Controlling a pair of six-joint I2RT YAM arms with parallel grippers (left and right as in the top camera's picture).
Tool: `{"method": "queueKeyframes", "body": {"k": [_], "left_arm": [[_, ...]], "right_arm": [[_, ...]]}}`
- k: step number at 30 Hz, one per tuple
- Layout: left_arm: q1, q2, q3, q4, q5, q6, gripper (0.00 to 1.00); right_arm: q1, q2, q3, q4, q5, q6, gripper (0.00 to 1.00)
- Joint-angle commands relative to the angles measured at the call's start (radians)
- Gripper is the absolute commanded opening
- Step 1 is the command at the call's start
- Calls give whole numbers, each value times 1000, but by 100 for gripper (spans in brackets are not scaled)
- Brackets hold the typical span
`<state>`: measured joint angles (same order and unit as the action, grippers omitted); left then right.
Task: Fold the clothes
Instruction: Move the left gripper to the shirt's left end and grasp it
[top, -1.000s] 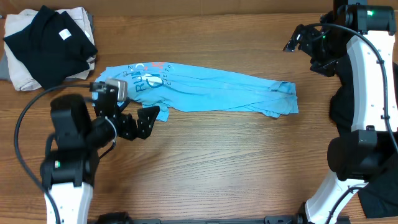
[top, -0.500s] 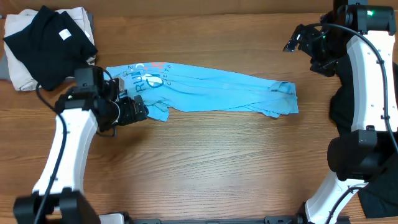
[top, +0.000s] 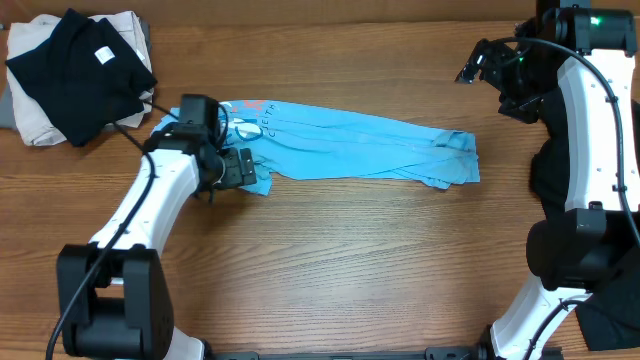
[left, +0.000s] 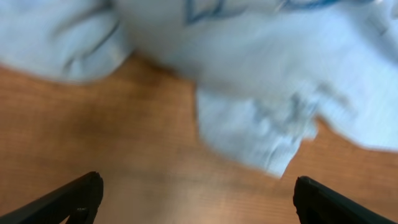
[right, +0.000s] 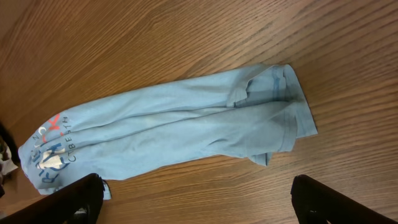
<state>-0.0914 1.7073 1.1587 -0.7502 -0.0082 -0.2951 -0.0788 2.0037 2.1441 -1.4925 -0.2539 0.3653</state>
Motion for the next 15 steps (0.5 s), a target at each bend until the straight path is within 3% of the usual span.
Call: {"method": "queueKeyframes", "body": {"k": [1, 15], "left_arm": [[-18, 38, 25, 48, -55, -24, 100], [-14, 168, 25, 93, -50, -15, 100]], "right_arm": [[0, -27, 22, 2, 10, -6, 100], [0, -27, 22, 2, 10, -6, 100]]}}
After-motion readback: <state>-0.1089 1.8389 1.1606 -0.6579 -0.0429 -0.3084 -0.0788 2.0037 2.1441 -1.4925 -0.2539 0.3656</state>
